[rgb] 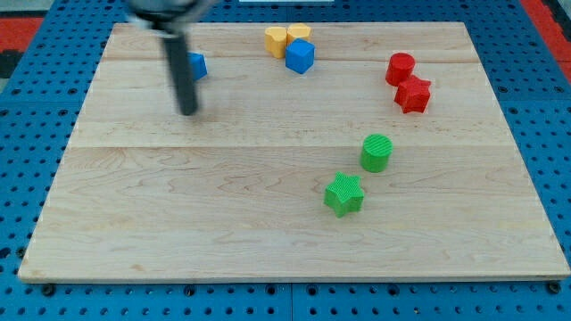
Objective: Move the blue triangle to the left of the blue cube
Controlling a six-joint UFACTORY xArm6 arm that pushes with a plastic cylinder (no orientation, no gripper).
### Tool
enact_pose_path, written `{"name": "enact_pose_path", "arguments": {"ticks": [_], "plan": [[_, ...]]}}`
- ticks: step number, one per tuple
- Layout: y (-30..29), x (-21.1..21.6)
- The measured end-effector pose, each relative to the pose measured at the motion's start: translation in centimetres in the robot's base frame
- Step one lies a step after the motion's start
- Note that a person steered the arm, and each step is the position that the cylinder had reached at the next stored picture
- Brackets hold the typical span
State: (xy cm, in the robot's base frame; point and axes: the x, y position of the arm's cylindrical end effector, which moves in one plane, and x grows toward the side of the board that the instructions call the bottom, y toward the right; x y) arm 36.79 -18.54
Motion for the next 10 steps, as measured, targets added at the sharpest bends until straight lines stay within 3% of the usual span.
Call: {"name": "enact_pose_path", "arguments": {"ticks": [1,2,3,4,5,6,7,8,9,10], "plan": [[-2.3,-6.3],[6.5,-8.4],[12.7,-8.4],[4.8,-6.4],[7.0,-2.3],[14.2,-2.9],[15.5,-2.1],[15.4,-6.0],[15.5,-5.8],[15.0,-0.3]]}}
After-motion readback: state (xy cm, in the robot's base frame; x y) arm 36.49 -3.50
